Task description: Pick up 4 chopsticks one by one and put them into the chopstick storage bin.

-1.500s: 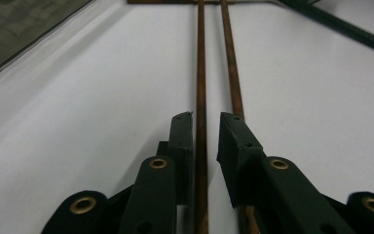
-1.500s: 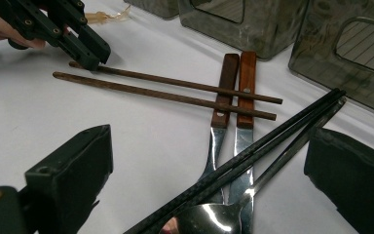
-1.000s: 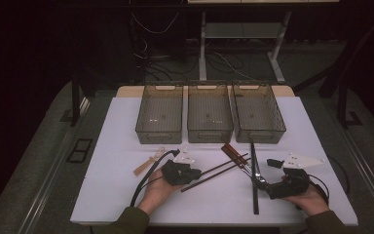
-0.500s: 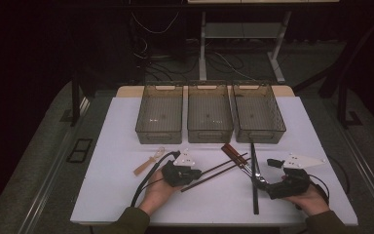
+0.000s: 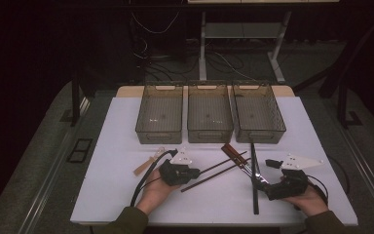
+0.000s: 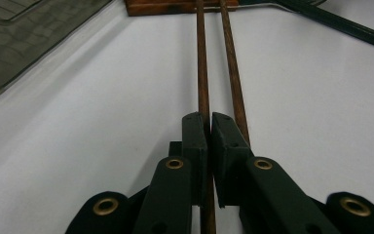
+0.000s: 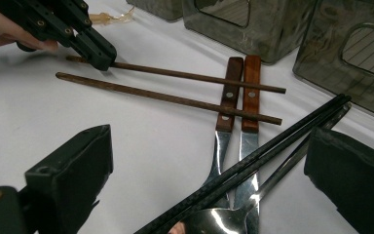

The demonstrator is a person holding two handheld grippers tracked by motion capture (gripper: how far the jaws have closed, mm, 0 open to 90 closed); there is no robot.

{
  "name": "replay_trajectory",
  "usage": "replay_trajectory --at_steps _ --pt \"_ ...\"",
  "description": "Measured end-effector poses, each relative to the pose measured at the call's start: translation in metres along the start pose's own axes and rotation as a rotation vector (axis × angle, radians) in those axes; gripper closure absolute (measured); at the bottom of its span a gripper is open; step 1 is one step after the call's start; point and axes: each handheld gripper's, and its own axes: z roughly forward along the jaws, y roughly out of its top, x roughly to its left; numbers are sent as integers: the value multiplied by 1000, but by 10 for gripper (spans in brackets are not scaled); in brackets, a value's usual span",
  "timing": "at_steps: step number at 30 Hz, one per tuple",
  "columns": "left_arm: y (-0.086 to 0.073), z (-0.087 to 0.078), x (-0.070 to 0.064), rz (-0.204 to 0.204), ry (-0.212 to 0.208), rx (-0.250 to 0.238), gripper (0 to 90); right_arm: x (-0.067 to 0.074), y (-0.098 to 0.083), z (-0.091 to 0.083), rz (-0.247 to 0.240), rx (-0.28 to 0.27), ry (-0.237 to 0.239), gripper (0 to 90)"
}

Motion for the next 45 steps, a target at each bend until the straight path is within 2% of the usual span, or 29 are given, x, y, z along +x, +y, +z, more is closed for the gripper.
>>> replay_trajectory --at_steps 21,27,33,45 --pt "2 -30 -1 -24 -29 -41 839 -1 0 -2 0 -1 -2 40" --pt "0 -39 2 -36 -24 -49 839 -1 0 -2 -1 -2 -2 40" --pt "-2 -49 7 -62 -3 -69 839 -1 0 -2 1 -3 -3 40" --pt "-6 -68 17 -81 38 -92 838 -1 1 -3 1 -3 -3 40"
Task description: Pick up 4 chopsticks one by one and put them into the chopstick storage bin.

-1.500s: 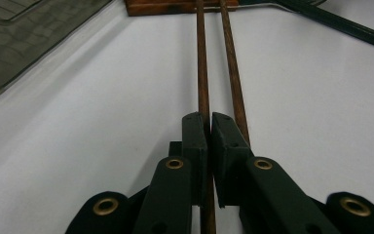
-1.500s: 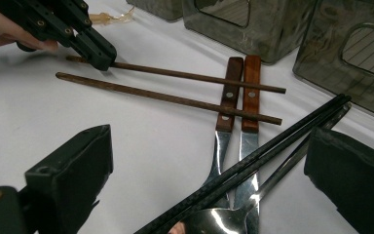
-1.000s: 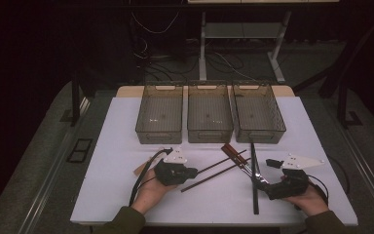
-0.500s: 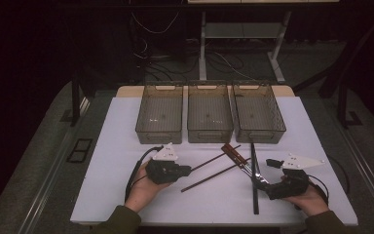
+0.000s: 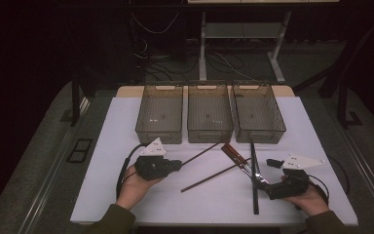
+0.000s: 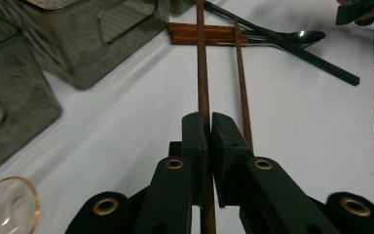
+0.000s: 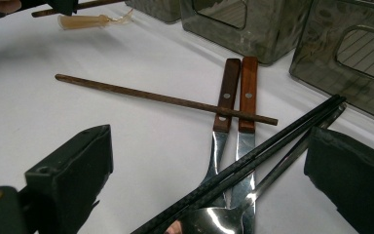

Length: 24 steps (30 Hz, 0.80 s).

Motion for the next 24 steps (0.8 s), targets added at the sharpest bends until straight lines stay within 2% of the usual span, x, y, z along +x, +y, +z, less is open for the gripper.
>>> replay_trajectory --at_steps 14,24 --pt "-2 -14 13 -61 64 -32 838 1 0 -1 -1 -3 -1 40" --pt "-2 -27 29 -87 102 -68 838 1 0 0 -1 0 -1 40"
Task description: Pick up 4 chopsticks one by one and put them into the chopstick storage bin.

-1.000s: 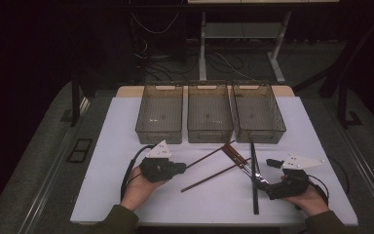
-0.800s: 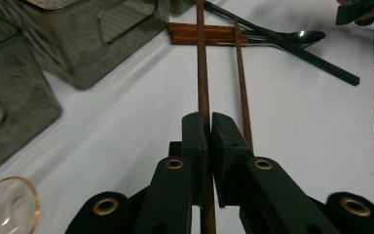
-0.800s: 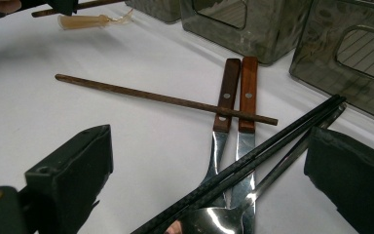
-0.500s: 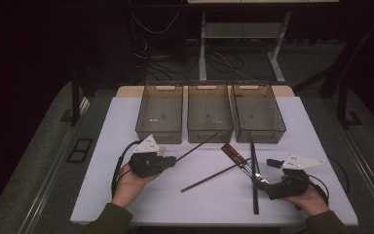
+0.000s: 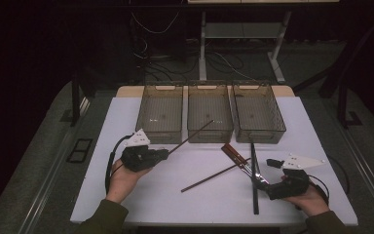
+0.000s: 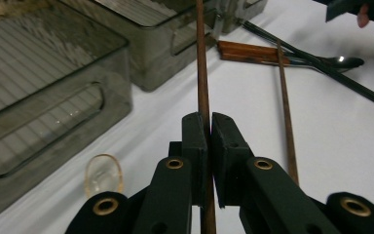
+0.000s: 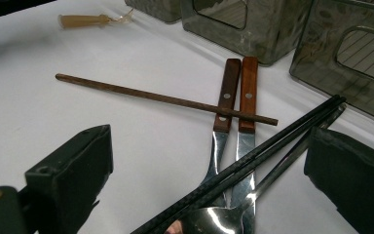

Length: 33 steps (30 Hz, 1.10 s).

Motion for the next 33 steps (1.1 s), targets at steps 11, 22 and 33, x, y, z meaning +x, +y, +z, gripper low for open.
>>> replay_trajectory --at_steps 11,22,33 --pt "6 -6 20 -35 45 -46 838 -1 0 1 2 3 -2 40" --pt "16 -11 37 -56 97 -100 838 0 -1 0 8 -1 -11 40" --pt "31 -4 56 -71 144 -131 838 0 -1 2 11 4 -15 40"
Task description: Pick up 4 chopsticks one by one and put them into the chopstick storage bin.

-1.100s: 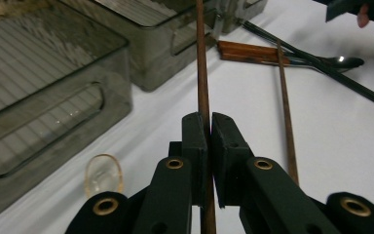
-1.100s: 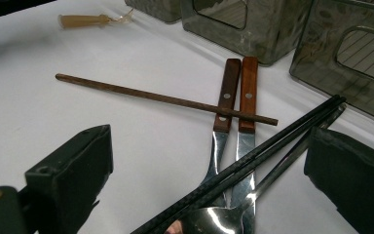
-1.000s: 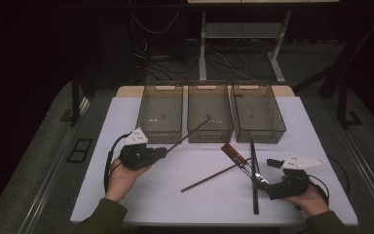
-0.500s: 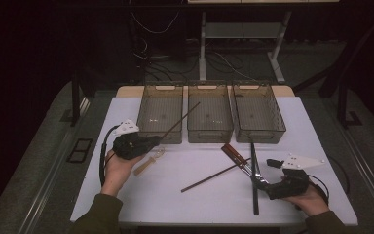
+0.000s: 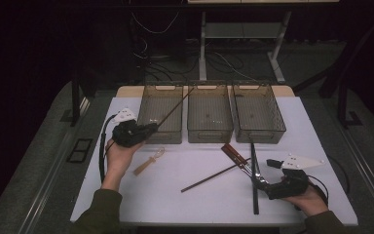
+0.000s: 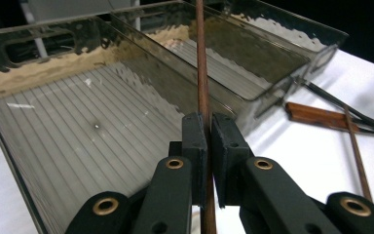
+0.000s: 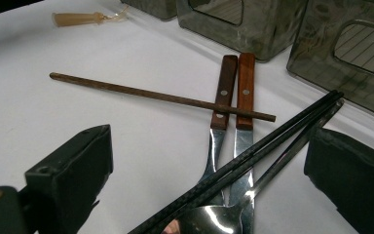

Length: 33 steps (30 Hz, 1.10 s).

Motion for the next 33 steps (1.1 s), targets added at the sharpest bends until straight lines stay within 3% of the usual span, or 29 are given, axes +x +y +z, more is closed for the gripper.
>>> replay_trajectory --at_steps 13,24,33 --pt "8 14 18 -36 30 -34 838 -1 0 1 4 7 -2 40" --pt "14 23 43 -76 114 -17 838 -3 0 0 7 3 1 40" --pt "11 35 54 -100 171 28 838 -2 -1 0 9 2 1 40"
